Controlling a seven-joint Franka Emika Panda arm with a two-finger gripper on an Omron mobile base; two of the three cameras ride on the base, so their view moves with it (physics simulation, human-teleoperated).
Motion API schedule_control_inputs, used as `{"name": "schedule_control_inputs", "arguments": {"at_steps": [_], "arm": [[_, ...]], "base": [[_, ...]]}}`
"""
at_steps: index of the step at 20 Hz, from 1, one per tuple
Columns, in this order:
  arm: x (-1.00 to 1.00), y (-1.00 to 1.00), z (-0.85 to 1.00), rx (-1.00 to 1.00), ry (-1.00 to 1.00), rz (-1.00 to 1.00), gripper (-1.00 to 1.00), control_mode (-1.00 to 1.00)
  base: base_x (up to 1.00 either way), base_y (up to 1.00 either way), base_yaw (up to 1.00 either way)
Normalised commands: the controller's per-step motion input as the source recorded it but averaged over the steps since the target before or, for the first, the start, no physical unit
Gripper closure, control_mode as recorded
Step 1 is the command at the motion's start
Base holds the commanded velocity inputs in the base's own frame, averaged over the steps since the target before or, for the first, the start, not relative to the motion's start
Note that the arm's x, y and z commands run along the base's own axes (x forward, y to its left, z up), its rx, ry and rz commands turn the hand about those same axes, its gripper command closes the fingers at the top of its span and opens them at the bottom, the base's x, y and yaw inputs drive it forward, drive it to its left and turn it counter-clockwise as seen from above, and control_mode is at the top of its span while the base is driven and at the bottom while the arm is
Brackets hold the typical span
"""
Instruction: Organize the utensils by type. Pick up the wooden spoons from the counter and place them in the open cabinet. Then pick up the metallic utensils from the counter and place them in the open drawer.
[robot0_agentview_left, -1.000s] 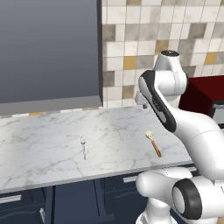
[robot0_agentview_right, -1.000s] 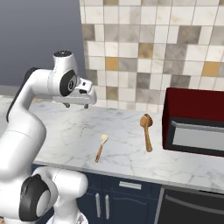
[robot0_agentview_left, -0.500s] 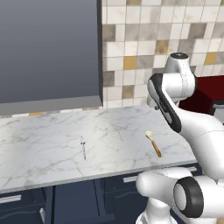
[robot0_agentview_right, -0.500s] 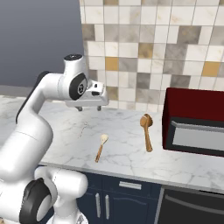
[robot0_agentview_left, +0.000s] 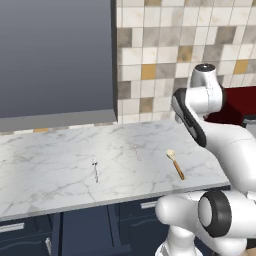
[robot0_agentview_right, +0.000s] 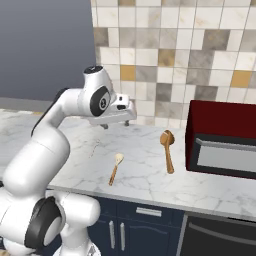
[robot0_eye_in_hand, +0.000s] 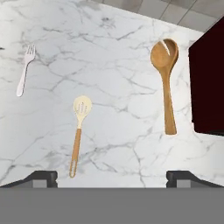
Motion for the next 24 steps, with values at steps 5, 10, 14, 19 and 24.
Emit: {"name": "schedule_control_inputs", "arguments": {"at_steps": [5,10,14,19,24], "arm": [[0.32,-0.3,-0.2,-0.11,0.0,0.0,-1.0,-1.0],[0.34,-0.31,-0.21,-0.1,0.02,0.0,-1.0,-1.0],[0.27,-0.37,-0.18,-0.03,0.0,0.0,-1.0,-1.0],[0.29,-0.43,-0.17,0.0,0.04,0.0,-1.0,-1.0],[0.36,-0.4,-0.2,0.0,0.08,-0.04,-1.0,-1.0]], "base": [[0.0,0.0,0.0],[0.0,0.0,0.0],[0.0,0.0,0.0],[0.0,0.0,0.0],[0.0,0.0,0.0]]}}
